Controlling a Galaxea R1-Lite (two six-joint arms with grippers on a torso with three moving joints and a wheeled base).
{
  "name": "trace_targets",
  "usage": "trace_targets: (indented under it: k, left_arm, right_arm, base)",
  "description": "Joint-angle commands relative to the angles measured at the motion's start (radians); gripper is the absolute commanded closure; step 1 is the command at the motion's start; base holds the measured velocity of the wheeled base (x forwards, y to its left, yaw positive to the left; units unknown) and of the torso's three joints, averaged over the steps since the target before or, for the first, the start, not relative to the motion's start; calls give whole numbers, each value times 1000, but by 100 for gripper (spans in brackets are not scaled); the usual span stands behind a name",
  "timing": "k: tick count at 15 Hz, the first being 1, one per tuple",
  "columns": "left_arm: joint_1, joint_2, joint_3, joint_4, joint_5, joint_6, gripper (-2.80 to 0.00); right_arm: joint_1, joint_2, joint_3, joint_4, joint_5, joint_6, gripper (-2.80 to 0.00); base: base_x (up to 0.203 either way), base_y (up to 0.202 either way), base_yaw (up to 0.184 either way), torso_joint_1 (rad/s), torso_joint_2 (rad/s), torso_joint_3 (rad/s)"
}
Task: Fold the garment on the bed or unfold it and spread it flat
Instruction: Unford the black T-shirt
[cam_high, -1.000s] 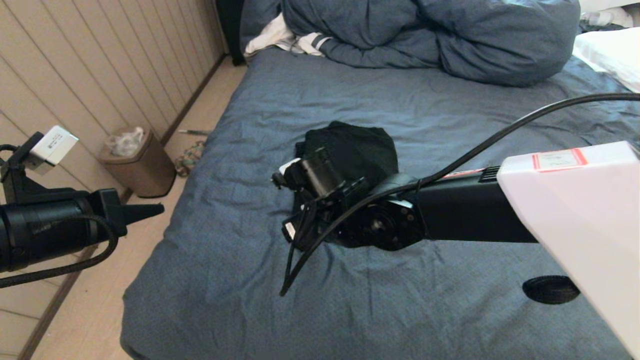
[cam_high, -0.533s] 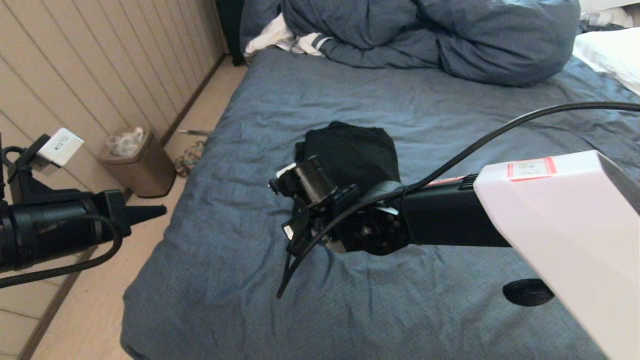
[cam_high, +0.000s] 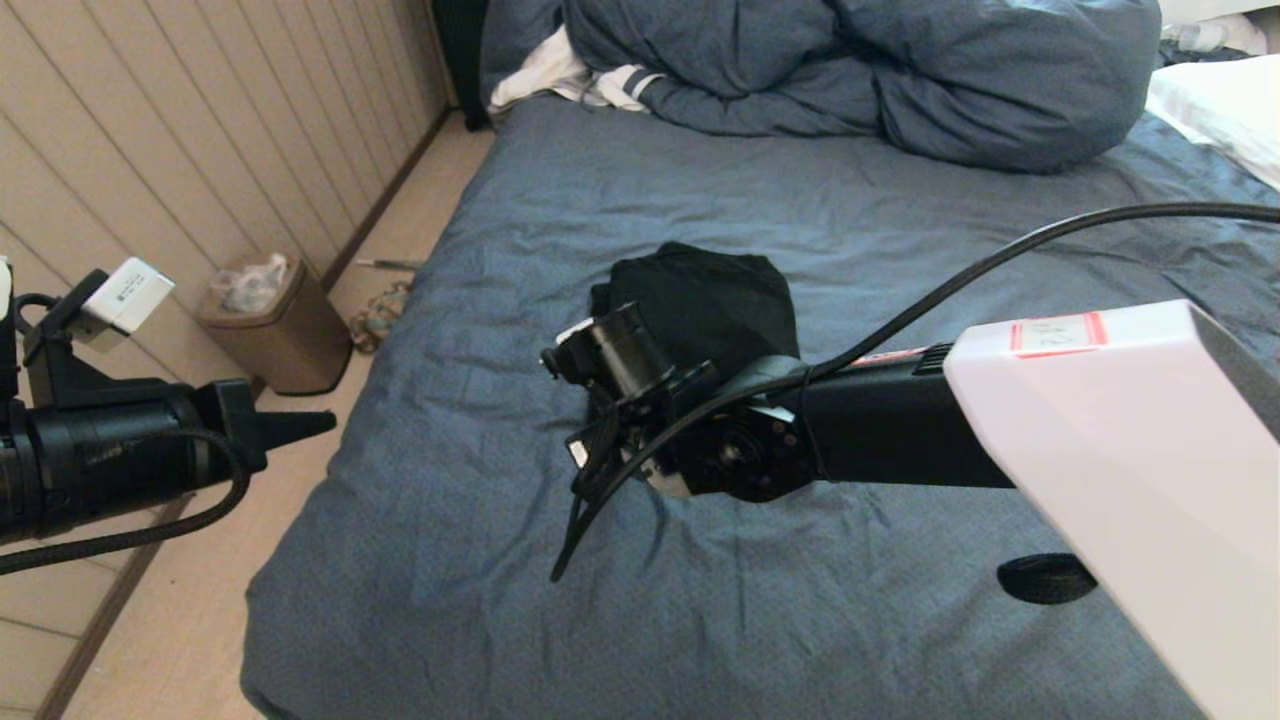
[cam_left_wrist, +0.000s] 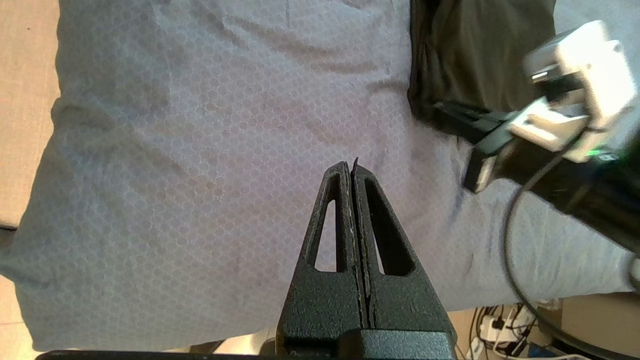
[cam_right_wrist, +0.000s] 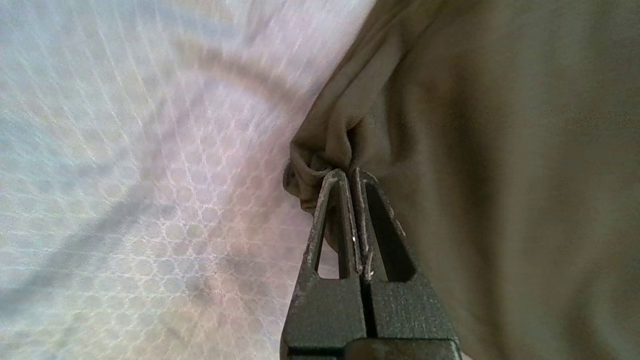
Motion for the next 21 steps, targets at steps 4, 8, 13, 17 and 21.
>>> trace_targets:
  k: [4, 8, 13, 17, 21]
  left_arm:
    - [-2, -11, -4, -1, -4, -2, 0]
    - [-3, -10, -12, 0, -6, -1, 0]
    - [-30, -2, -23, -1, -3, -2, 0]
    - [-38, -1, -20, 0, -3, -3, 0]
    - [-45, 1, -12, -1, -4, -6, 0]
  right_arm:
    - [-12, -188, 18, 3, -12, -5, 0]
    - [-134, -266, 63, 2, -11, -5, 0]
    - [-391, -331, 153, -23, -4, -5, 0]
    - [-581, -370, 334, -151, 2, -37, 0]
    - [-726, -407, 573, -345, 13, -62, 0]
  base:
    - [0, 0, 0, 0, 0, 0]
    - [0, 0, 0, 0, 0, 0]
    - [0, 0, 0, 0, 0, 0]
    - [0, 0, 0, 0, 0, 0]
    - [0, 0, 0, 0, 0, 0]
